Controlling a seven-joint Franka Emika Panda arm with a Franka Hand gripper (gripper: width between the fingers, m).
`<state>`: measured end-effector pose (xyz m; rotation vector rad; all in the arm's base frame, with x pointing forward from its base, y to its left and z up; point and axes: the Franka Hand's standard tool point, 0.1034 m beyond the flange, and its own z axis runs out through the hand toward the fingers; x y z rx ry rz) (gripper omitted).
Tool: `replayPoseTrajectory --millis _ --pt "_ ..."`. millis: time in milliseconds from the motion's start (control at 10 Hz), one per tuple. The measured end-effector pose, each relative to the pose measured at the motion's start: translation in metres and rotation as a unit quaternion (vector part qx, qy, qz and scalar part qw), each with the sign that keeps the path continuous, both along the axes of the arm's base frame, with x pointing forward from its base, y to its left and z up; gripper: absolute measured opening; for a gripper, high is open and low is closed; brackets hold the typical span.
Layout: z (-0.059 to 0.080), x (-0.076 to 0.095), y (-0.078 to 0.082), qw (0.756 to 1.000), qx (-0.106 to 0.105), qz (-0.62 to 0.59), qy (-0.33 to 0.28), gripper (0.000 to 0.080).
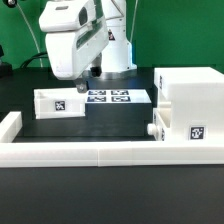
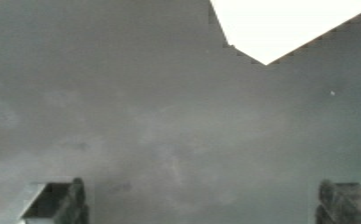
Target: Assemble drawer
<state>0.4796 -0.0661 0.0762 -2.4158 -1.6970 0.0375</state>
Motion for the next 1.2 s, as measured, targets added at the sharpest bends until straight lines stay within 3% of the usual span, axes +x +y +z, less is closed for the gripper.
replayPoseTrajectory --millis 400,500,900,1200 --pt "-0.001 -0.002 -0.001 0.991 -0.015 -0.133 0.017 0.0649" --pt "-0.006 -0.012 -0.012 0.985 -0.014 -0.171 0.010 0.0649" --pt "-0.003 -0.053 -0.027 0.940 -0.039 -0.336 0.042 0.0649" --pt "-0.005 -0.057 -0.027 0.902 -0.050 -0.425 0.058 0.0649"
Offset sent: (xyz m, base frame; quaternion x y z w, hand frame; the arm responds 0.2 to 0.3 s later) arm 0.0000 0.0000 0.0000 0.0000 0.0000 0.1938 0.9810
